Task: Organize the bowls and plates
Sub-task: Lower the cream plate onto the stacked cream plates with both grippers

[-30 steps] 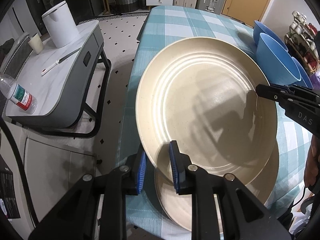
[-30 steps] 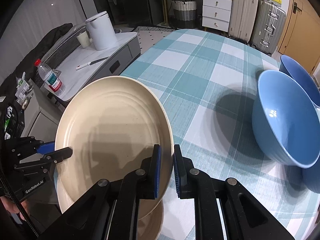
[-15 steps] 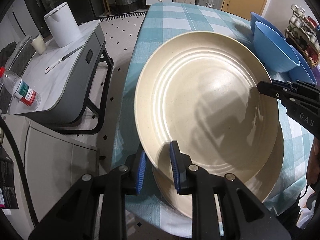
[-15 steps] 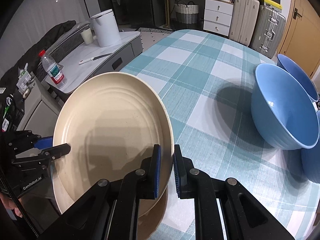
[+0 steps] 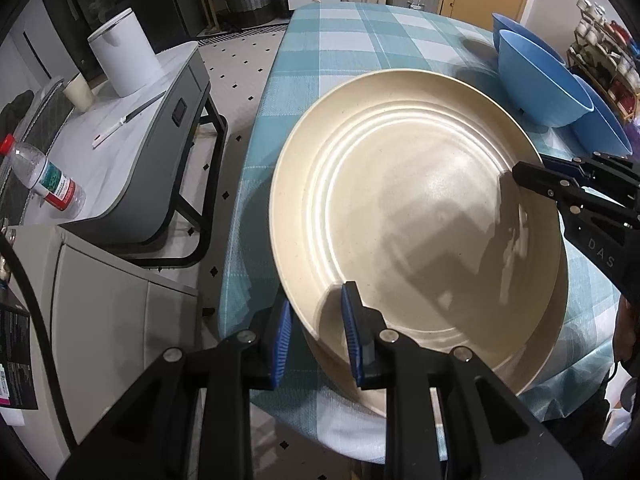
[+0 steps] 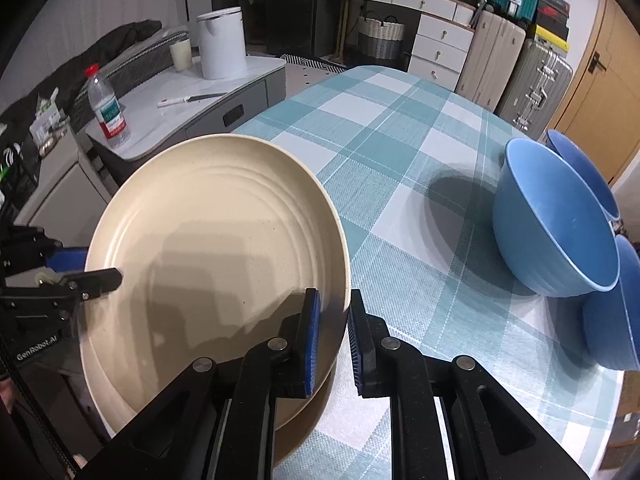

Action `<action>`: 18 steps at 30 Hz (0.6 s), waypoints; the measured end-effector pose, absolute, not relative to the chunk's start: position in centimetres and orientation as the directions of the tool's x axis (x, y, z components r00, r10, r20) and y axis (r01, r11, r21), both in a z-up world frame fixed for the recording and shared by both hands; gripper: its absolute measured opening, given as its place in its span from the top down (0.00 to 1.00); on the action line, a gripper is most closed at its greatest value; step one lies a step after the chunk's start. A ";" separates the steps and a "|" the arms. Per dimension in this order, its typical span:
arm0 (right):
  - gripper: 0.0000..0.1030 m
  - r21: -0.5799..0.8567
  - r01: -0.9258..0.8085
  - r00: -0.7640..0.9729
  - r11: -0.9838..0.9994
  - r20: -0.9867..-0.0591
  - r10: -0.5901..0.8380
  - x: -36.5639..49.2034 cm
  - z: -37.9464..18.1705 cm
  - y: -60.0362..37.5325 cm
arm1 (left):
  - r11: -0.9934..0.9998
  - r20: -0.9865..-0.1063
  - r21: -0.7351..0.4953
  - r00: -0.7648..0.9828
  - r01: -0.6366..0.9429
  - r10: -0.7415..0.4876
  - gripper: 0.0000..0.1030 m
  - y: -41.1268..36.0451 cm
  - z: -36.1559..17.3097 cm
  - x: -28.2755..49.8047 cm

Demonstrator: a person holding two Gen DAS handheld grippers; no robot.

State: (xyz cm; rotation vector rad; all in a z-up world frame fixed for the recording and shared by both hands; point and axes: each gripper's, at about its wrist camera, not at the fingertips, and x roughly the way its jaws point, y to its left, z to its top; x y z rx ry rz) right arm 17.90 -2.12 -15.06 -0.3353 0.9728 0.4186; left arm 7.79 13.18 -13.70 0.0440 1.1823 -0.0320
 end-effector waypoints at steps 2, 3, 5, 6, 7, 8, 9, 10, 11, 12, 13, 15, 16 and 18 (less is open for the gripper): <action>0.86 -0.101 -0.494 0.496 0.864 -0.849 0.185 17.6 -15.2 -2.0 | 0.998 -0.926 0.019 0.378 0.053 -0.002 0.78 13.1 -13.7 7.6; 0.86 -0.104 -0.496 0.496 0.862 -0.849 0.183 17.5 -15.2 -2.0 | 0.998 -0.926 0.022 0.378 0.054 0.000 0.78 13.1 -13.6 7.5; 0.86 -0.115 -0.501 0.497 0.858 -0.850 0.177 17.3 -15.3 -1.9 | 0.998 -0.926 0.029 0.378 0.058 0.005 0.78 12.9 -13.6 7.3; 0.86 -0.120 -0.502 0.498 0.856 -0.849 0.173 17.2 -15.4 -1.9 | 0.998 -0.925 0.034 0.379 0.061 0.008 0.78 12.9 -13.7 7.2; 0.86 -0.128 -0.503 0.502 0.855 -0.849 0.168 17.0 -15.4 -1.9 | 0.997 -0.924 0.040 0.382 0.062 0.013 0.78 12.8 -13.7 7.1; 0.86 -0.135 -0.504 0.504 0.853 -0.848 0.164 16.8 -15.5 -1.8 | 0.997 -0.922 0.043 0.386 0.057 0.018 0.78 12.8 -13.6 6.9; 0.86 -0.142 -0.507 0.505 0.850 -0.848 0.159 16.7 -15.5 -1.8 | 0.997 -0.922 0.046 0.387 0.057 0.020 0.78 12.7 -13.7 6.8; 0.86 -0.143 -0.509 0.503 0.848 -0.850 0.158 16.6 -15.6 -1.8 | 0.997 -0.921 0.053 0.388 0.063 0.024 0.78 12.6 -13.7 6.6; 0.86 -0.143 -0.511 0.500 0.848 -0.851 0.158 16.6 -15.7 -1.8 | 0.996 -0.921 0.053 0.389 0.067 0.023 0.78 12.5 -13.7 6.5; 0.86 -0.144 -0.513 0.501 0.847 -0.851 0.159 16.5 -15.7 -1.9 | 0.997 -0.923 0.044 0.384 0.066 0.015 0.77 12.6 -13.8 6.5; 0.86 -0.141 -0.512 0.499 0.847 -0.852 0.160 16.5 -15.7 -2.0 | 0.997 -0.923 0.041 0.384 0.065 0.013 0.77 12.6 -13.8 6.4; 0.86 -0.138 -0.511 0.497 0.848 -0.853 0.161 16.4 -15.7 -2.0 | 0.997 -0.923 0.042 0.384 0.063 0.015 0.77 12.6 -13.8 6.3; 0.86 -0.136 -0.512 0.494 0.848 -0.854 0.162 16.5 -15.7 -2.1 | 0.997 -0.923 0.048 0.384 0.064 0.020 0.78 12.5 -13.8 6.3; 0.86 -0.126 -0.511 0.487 0.850 -0.857 0.166 16.4 -15.8 -2.2 | 0.996 -0.924 0.054 0.383 0.067 0.024 0.77 12.4 -13.8 6.1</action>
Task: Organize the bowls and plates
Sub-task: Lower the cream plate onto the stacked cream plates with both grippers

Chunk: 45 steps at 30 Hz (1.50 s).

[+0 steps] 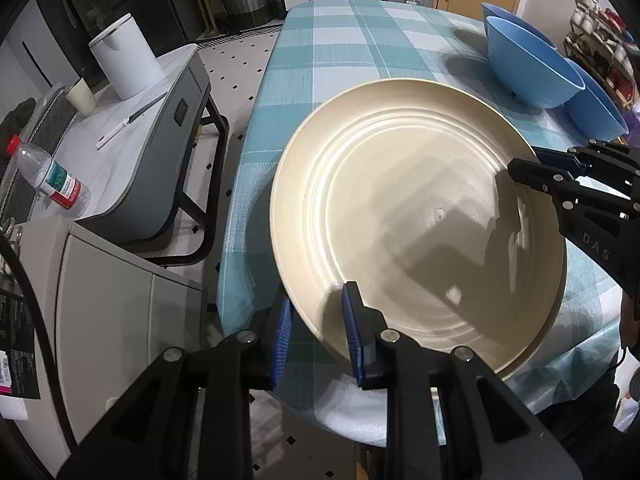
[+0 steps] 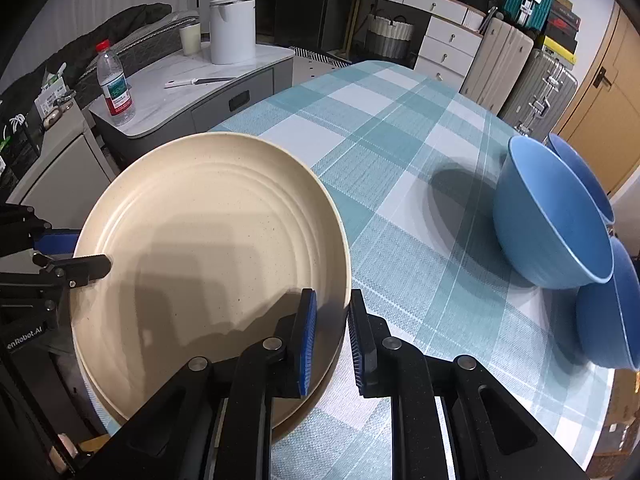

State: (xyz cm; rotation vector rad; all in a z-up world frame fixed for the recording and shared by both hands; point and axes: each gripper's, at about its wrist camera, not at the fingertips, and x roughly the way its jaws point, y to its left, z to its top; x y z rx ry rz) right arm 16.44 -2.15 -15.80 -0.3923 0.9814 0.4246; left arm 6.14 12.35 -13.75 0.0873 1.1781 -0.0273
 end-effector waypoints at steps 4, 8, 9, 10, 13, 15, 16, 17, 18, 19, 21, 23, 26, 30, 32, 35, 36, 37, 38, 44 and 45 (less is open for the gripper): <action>0.86 -0.122 -0.514 0.482 0.849 -0.860 0.168 16.2 -15.8 -2.3 | 0.996 -0.924 0.054 0.383 0.068 0.024 0.77 12.2 -13.8 5.9; 0.86 -0.109 -0.512 0.471 0.852 -0.865 0.172 16.3 -15.8 -2.5 | 0.996 -0.924 0.049 0.381 0.068 0.019 0.76 12.1 -13.9 5.5; 0.86 -0.109 -0.511 0.472 0.853 -0.865 0.173 16.2 -15.8 -2.6 | 0.996 -0.925 0.049 0.380 0.071 0.019 0.76 12.2 -13.9 5.3; 0.86 -0.112 -0.510 0.473 0.853 -0.864 0.170 16.3 -15.7 -2.7 | 0.996 -0.925 0.051 0.381 0.073 0.019 0.75 12.1 -13.9 5.2; 0.86 -0.103 -0.500 0.472 0.860 -0.865 0.171 16.4 -15.6 -3.0 | 0.996 -0.924 0.051 0.382 0.073 0.020 0.72 12.3 -13.9 5.1; 0.86 -0.083 -0.495 0.463 0.865 -0.868 0.182 16.4 -15.6 -3.2 | 0.997 -0.923 0.049 0.385 0.068 0.019 0.69 12.5 -13.9 5.0; 0.86 -0.077 -0.492 0.462 0.867 -0.867 0.185 16.5 -15.6 -3.3 | 0.997 -0.922 0.047 0.386 0.065 0.018 0.68 12.6 -13.8 5.0; 0.86 -0.075 -0.491 0.461 0.868 -0.867 0.186 16.4 -15.6 -3.4 | 0.997 -0.922 0.045 0.387 0.062 0.018 0.66 12.7 -13.8 4.9; 0.86 -0.072 -0.490 0.461 0.869 -0.867 0.188 16.4 -15.6 -3.4 | 0.997 -0.921 0.044 0.389 0.059 0.017 0.64 12.8 -13.8 4.8; 0.86 -0.067 -0.487 0.460 0.871 -0.867 0.191 16.4 -15.6 -3.5 | 0.997 -0.920 0.043 0.391 0.059 0.017 0.64 12.9 -13.8 4.7; 0.86 -0.055 -0.488 0.452 0.871 -0.870 0.197 16.5 -15.7 -3.5 | 0.998 -0.919 0.033 0.394 0.058 0.008 0.63 13.1 -13.8 4.6; 0.86 -0.036 -0.489 0.437 0.871 -0.875 0.209 16.5 -15.8 -3.6 | 0.999 -0.919 0.018 0.394 0.049 -0.002 0.63 13.4 -13.8 4.5; 0.86 -0.008 -0.496 0.406 0.868 -0.886 0.224 16.5 -16.1 -3.5 | 0.999 -0.919 -0.001 0.394 0.053 -0.022 0.63 13.2 -13.8 4.2; 0.86 0.030 -0.489 0.385 0.872 -0.890 0.246 16.5 -16.0 -4.0 | 0.997 -0.918 -0.009 0.395 0.076 -0.038 0.63 12.5 -13.7 4.0; 0.86 0.056 -0.483 0.370 0.874 -0.891 0.262 16.7 -16.0 -4.3 | 0.996 -0.914 -0.014 0.404 0.089 -0.049 0.63 12.1 -13.2 4.0; 0.86 0.091 -0.471 0.349 0.877 -0.894 0.281 16.8 -15.8 -4.6 | 0.996 -0.915 -0.004 0.401 0.087 -0.038 0.62 11.9 -13.1 4.2; 0.86 0.102 -0.469 0.343 0.877 -0.894 0.287 16.9 -15.8 -4.8 | 0.996 -0.915 -0.007 0.401 0.086 -0.041 0.62 12.0 -13.1 4.2; 0.86 0.109 -0.468 0.339 0.877 -0.894 0.292 16.9 -15.8 -4.8 | 0.996 -0.915 -0.014 0.400 0.085 -0.047 0.62 12.1 -13.1 4.2; 0.86 0.118 -0.465 0.335 0.877 -0.894 0.298 16.9 -15.7 -4.9 | 0.996 -0.915 -0.017 0.399 0.085 -0.050 0.62 12.1 -13.1 4.1; 0.85 0.138 -0.460 0.316 0.877 -0.898 0.307 16.8 -15.6 -5.1 | 0.996 -0.914 -0.013 0.403 0.092 -0.049 0.60 11.7 -12.8 3.8; 0.85 0.137 -0.459 0.316 0.878 -0.899 0.305 16.8 -15.6 -5.0 | 0.995 -0.913 -0.013 0.404 0.094 -0.050 0.59 11.7 -12.7 3.8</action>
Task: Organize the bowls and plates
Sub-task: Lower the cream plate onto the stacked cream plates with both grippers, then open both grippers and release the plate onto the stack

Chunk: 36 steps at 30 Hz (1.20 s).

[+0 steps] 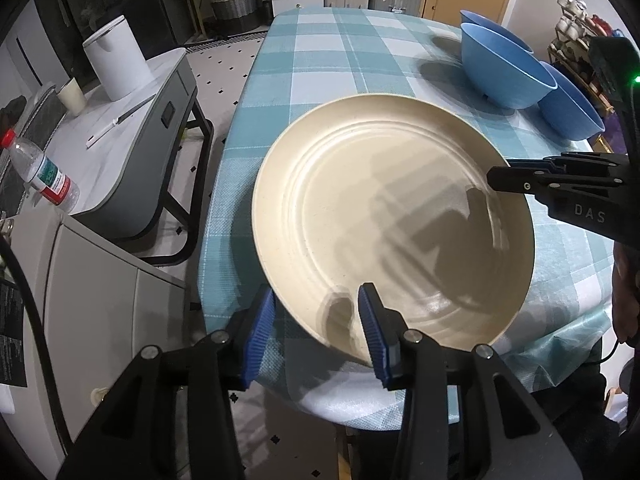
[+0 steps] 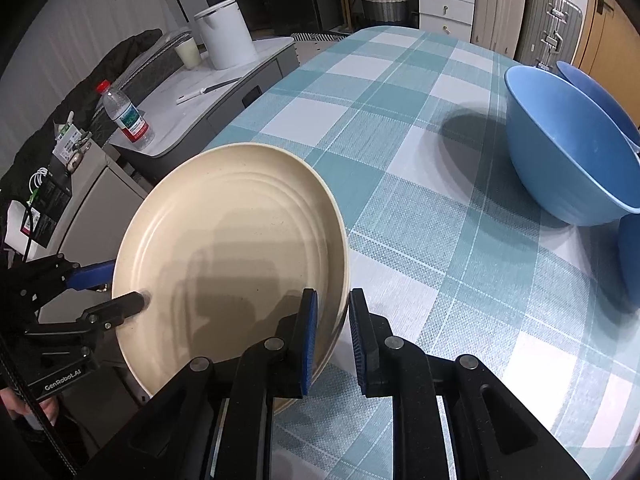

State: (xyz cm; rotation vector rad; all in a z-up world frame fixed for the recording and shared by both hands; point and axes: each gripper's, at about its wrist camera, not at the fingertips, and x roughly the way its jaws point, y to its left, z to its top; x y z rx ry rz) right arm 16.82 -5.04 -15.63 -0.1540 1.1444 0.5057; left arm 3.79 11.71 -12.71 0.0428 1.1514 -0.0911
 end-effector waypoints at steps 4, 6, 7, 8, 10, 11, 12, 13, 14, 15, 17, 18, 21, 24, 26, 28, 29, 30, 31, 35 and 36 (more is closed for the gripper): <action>0.85 0.152 -0.454 0.303 0.878 -0.901 0.312 16.8 -15.6 -5.2 | 0.995 -0.915 -0.024 0.399 0.096 -0.060 0.59 11.8 -12.7 3.7; 0.84 0.159 -0.453 0.297 0.877 -0.901 0.317 16.8 -15.6 -5.3 | 0.995 -0.916 -0.031 0.395 0.097 -0.067 0.59 11.9 -12.7 3.7; 0.84 0.161 -0.453 0.295 0.877 -0.901 0.318 16.8 -15.6 -5.3 | 0.994 -0.918 -0.026 0.392 0.102 -0.064 0.59 11.8 -12.8 3.6; 0.84 0.162 -0.453 0.294 0.877 -0.901 0.318 16.8 -15.7 -5.4 | 0.994 -0.919 -0.020 0.390 0.105 -0.060 0.58 11.7 -12.9 3.7; 0.84 0.155 -0.457 0.298 0.876 -0.901 0.315 16.8 -15.7 -5.3 | 0.994 -0.919 -0.017 0.389 0.109 -0.058 0.56 11.7 -13.1 3.8; 0.84 0.152 -0.458 0.301 0.876 -0.901 0.313 16.8 -15.7 -5.3 | 0.993 -0.922 -0.018 0.383 0.113 -0.061 0.56 11.7 -13.3 3.8; 0.84 0.138 -0.460 0.314 0.877 -0.899 0.306 16.7 -15.6 -5.2 | 0.994 -0.923 -0.016 0.380 0.111 -0.058 0.56 11.7 -13.4 3.8; 0.84 0.119 -0.461 0.331 0.880 -0.897 0.294 16.5 -15.5 -5.2 | 0.994 -0.924 -0.012 0.380 0.108 -0.053 0.56 11.8 -13.5 3.8; 0.84 0.103 -0.460 0.344 0.882 -0.895 0.284 16.4 -15.4 -5.1 | 0.994 -0.924 -0.006 0.379 0.107 -0.046 0.56 11.8 -13.6 3.7; 0.84 0.085 -0.457 0.360 0.885 -0.893 0.271 16.4 -15.4 -5.2 | 0.994 -0.925 -0.001 0.378 0.105 -0.040 0.55 11.9 -13.7 3.6; 0.84 0.084 -0.449 0.370 0.889 -0.889 0.271 16.5 -15.4 -5.4 | 0.996 -0.923 -0.001 0.383 0.087 -0.034 0.51 12.5 -13.7 3.7; 0.83 0.091 -0.445 0.367 0.891 -0.889 0.274 16.6 -15.4 -5.6 | 0.997 -0.923 -0.008 0.383 0.080 -0.038 0.50 12.8 -13.8 3.7; 0.82 0.110 -0.434 0.360 0.894 -0.888 0.284 16.9 -15.7 -5.8 | 0.997 -0.924 -0.052 0.375 0.060 -0.071 0.50 13.4 -14.0 3.9; 0.82 0.128 -0.426 0.352 0.896 -0.888 0.295 17.0 -16.0 -5.8 | 0.995 -0.924 -0.071 0.370 0.072 -0.093 0.50 13.1 -14.2 4.0; 0.79 0.153 -0.419 0.339 0.895 -0.888 0.311 17.1 -16.2 -6.0 | 0.992 -0.923 -0.094 0.366 0.078 -0.116 0.50 13.0 -14.3 4.1; 0.76 0.180 -0.410 0.325 0.894 -0.887 0.327 17.3 -16.4 -6.2 | 0.987 -0.921 -0.142 0.356 0.078 -0.160 0.51 13.0 -14.4 4.2; 0.74 0.192 -0.406 0.316 0.893 -0.888 0.335 17.3 -16.6 -6.2 | 0.985 -0.919 -0.153 0.354 0.078 -0.171 0.51 13.0 -14.4 4.3; 0.74 0.212 -0.408 0.305 0.888 -0.885 0.351 17.4 -16.8 -6.3 | 0.985 -0.919 -0.155 0.354 0.075 -0.172 0.51 13.0 -14.4 4.3; 0.74 0.234 -0.413 0.289 0.880 -0.883 0.370 17.4 -17.0 -6.3 | 0.985 -0.919 -0.156 0.355 0.074 -0.172 0.51 12.9 -14.4 4.4; 0.74 0.275 -0.414 0.258 0.868 -0.879 0.402 17.3 -17.5 -6.2 | 0.984 -0.918 -0.167 0.354 0.066 -0.180 0.51 12.9 -14.3 4.5; 0.74 0.293 -0.413 0.238 0.862 -0.879 0.413 17.4 -17.7 -6.0 | 0.984 -0.918 -0.165 0.353 0.065 -0.177 0.51 12.8 -14.4 4.5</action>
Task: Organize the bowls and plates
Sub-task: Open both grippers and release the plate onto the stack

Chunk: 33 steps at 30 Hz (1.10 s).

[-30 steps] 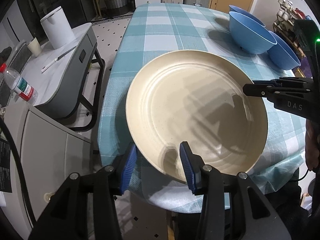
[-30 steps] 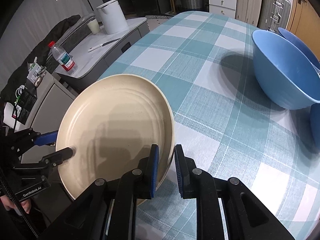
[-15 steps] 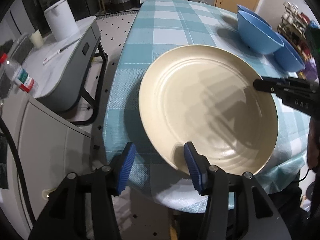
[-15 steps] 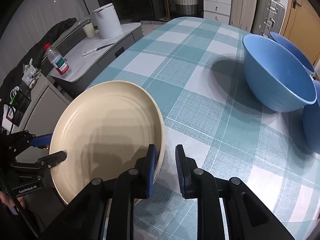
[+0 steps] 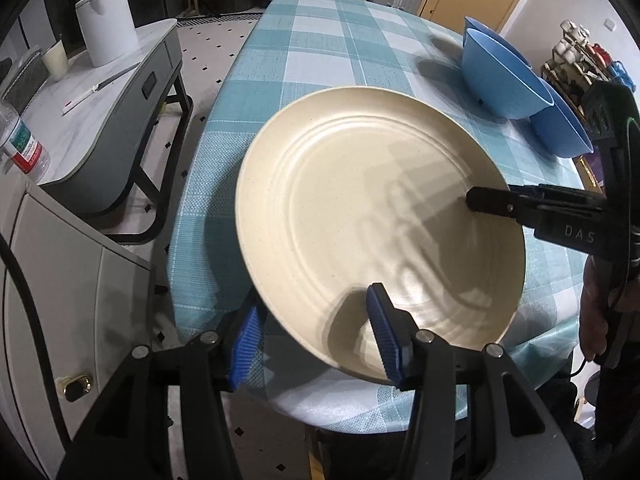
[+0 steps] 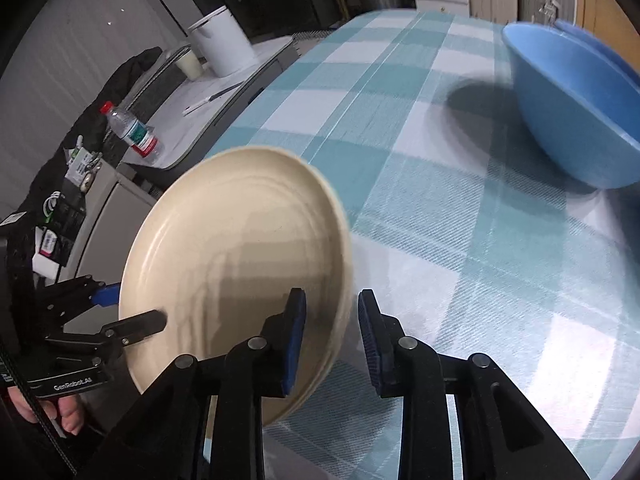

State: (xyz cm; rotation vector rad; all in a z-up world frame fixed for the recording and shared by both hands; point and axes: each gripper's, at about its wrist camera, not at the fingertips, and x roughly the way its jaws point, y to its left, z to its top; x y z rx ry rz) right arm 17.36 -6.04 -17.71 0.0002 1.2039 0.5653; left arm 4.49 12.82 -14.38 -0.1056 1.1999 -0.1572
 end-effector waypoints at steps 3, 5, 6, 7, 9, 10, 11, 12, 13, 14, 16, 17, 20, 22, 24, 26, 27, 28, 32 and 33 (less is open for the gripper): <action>0.73 0.298 -0.403 0.241 0.866 -0.878 0.414 17.3 -17.8 -5.9 | 0.985 -0.920 -0.158 0.352 0.063 -0.170 0.50 12.7 -14.4 4.6; 0.73 0.300 -0.399 0.240 0.867 -0.878 0.414 17.3 -17.9 -5.8 | 0.986 -0.921 -0.155 0.352 0.067 -0.168 0.50 12.6 -14.4 4.7; 0.73 0.299 -0.395 0.241 0.869 -0.879 0.412 17.3 -17.9 -5.8 | 0.985 -0.921 -0.157 0.351 0.067 -0.170 0.50 12.5 -14.5 4.8; 0.73 0.298 -0.392 0.243 0.871 -0.879 0.410 17.4 -17.9 -5.9 | 0.985 -0.921 -0.156 0.350 0.070 -0.171 0.50 12.5 -14.5 5.0; 0.73 0.295 -0.386 0.245 0.874 -0.881 0.405 17.7 -17.9 -5.9 | 0.985 -0.921 -0.157 0.348 0.074 -0.173 0.50 12.3 -14.5 5.3; 0.73 0.293 -0.383 0.248 0.876 -0.881 0.403 17.8 -17.8 -6.0 | 0.985 -0.922 -0.156 0.348 0.077 -0.173 0.50 12.2 -14.5 5.5; 0.73 0.292 -0.379 0.250 0.878 -0.881 0.401 17.9 -17.8 -6.2 | 0.985 -0.922 -0.153 0.347 0.083 -0.173 0.50 12.0 -14.5 5.8; 0.73 0.291 -0.374 0.252 0.880 -0.882 0.399 18.1 -17.8 -6.3 | 0.985 -0.922 -0.153 0.346 0.085 -0.173 0.50 11.9 -14.5 6.0; 0.73 0.290 -0.368 0.254 0.883 -0.882 0.396 18.3 -17.8 -6.4 | 0.984 -0.922 -0.154 0.344 0.088 -0.175 0.50 11.8 -14.5 6.4; 0.73 0.289 -0.365 0.256 0.885 -0.883 0.394 18.6 -17.8 -6.6 | 0.984 -0.923 -0.154 0.343 0.092 -0.177 0.50 11.6 -14.5 6.9; 0.73 0.285 -0.354 0.262 0.891 -0.884 0.387 19.2 -17.8 -6.9 | 0.983 -0.923 -0.154 0.341 0.097 -0.178 0.50 11.5 -14.5 7.5; 0.73 0.284 -0.349 0.264 0.893 -0.885 0.384 19.5 -17.8 -7.0 | 0.983 -0.923 -0.152 0.341 0.101 -0.178 0.50 11.3 -14.4 7.9; 0.73 0.279 -0.335 0.270 0.900 -0.886 0.376 20.5 -17.8 -7.3 | 0.982 -0.924 -0.152 0.337 0.110 -0.181 0.50 11.1 -14.4 9.0; 0.73 0.275 -0.328 0.274 0.904 -0.888 0.370 21.2 -17.7 -7.5 | 0.982 -0.923 -0.152 0.339 0.112 -0.182 0.49 11.0 -14.4 9.7; 0.73 0.274 -0.323 0.276 0.906 -0.888 0.367 21.7 -17.7 -7.6 | 0.982 -0.923 -0.148 0.341 0.115 -0.179 0.49 10.9 -14.4 10.1; 0.73 0.273 -0.319 0.278 0.908 -0.888 0.365 22.2 -17.7 -7.7 | 0.982 -0.922 -0.148 0.343 0.115 -0.179 0.49 11.0 -14.5 10.4; 0.73 0.276 -0.316 0.279 0.908 -0.887 0.367 22.4 -17.8 -7.7 | 0.982 -0.922 -0.149 0.344 0.115 -0.180 0.48 11.0 -14.5 10.5; 0.73 0.281 -0.313 0.279 0.907 -0.886 0.371 22.6 -17.8 -7.8 | 0.982 -0.921 -0.148 0.346 0.116 -0.180 0.48 11.0 -14.5 10.6; 0.72 0.315 -0.299 0.284 0.901 -0.872 0.399 22.7 -17.9 -8.2 | 0.984 -0.917 -0.131 0.363 0.119 -0.166 0.46 11.2 -14.4 10.6; 0.72 0.317 -0.299 0.287 0.900 -0.870 0.401 22.7 -18.0 -8.3 | 0.986 -0.916 -0.123 0.368 0.114 -0.157 0.46 11.3 -14.4 10.6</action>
